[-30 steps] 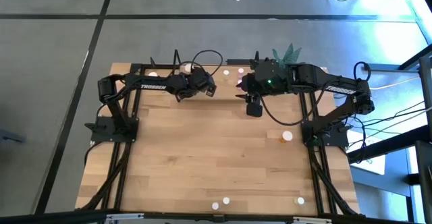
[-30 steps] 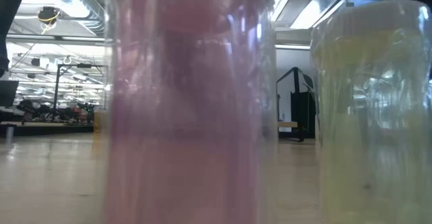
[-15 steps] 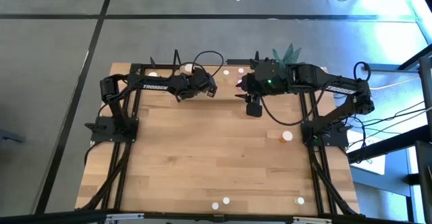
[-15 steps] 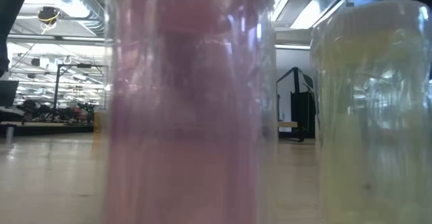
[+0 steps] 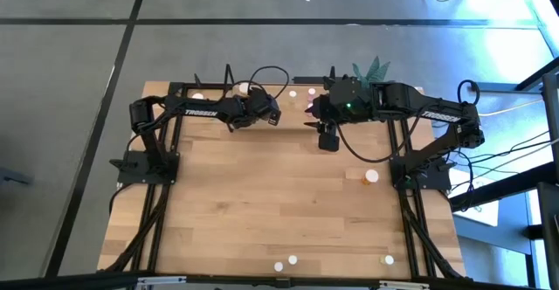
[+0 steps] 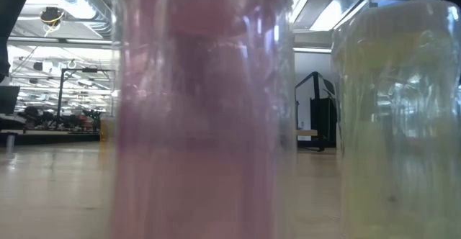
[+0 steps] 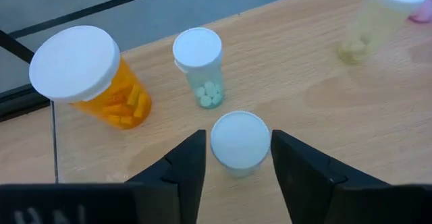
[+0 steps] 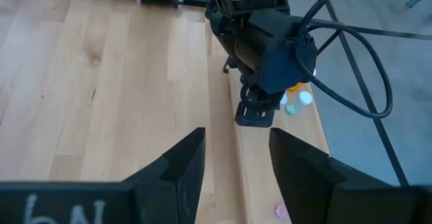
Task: Pick and place medicine bottles onto shelf by color
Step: Put the right blue pill bottle on the shelf aligned with the other blue pill bottle, then put the left yellow pill bottle on the shelf aligned with the other yellow pill bottle
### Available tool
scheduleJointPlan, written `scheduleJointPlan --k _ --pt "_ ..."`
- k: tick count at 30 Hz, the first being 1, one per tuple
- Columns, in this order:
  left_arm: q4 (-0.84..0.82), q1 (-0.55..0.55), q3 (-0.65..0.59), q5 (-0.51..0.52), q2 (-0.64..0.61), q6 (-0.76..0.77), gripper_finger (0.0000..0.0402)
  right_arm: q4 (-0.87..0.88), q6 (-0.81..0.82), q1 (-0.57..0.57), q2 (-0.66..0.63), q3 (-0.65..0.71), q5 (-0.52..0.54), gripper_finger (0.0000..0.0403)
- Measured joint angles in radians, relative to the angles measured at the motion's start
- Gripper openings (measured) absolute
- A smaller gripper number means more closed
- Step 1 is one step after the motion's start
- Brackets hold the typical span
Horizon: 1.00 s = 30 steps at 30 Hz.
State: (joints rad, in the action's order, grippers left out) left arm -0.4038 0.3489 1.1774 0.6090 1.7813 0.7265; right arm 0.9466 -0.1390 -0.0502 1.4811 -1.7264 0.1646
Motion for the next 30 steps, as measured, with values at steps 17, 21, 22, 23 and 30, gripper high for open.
scheduleJointPlan --k 17,21,22,23,30 --pt "-0.021 -0.018 0.0 -0.027 -0.073 -0.143 0.0194 -0.006 0.0 0.001 0.0 0.0 0.0 0.0167" --pt "-0.049 -0.037 0.0 -0.024 -0.128 -0.163 0.0194 -0.008 0.0 0.001 0.0 0.0 0.0 0.0167" --pt "-0.056 -0.043 0.0 -0.028 -0.146 -0.177 0.0194 -0.008 0.0 0.001 0.0 0.0 0.0 0.0167" --pt "-0.072 -0.049 0.0 -0.028 -0.164 -0.186 0.0194 -0.008 0.0 0.001 0.0 0.0 0.0 0.0167" --pt "-0.239 -0.139 0.0 -0.038 -0.322 -0.198 0.0194 -0.008 0.0 0.001 0.0 0.0 0.0 0.0167"
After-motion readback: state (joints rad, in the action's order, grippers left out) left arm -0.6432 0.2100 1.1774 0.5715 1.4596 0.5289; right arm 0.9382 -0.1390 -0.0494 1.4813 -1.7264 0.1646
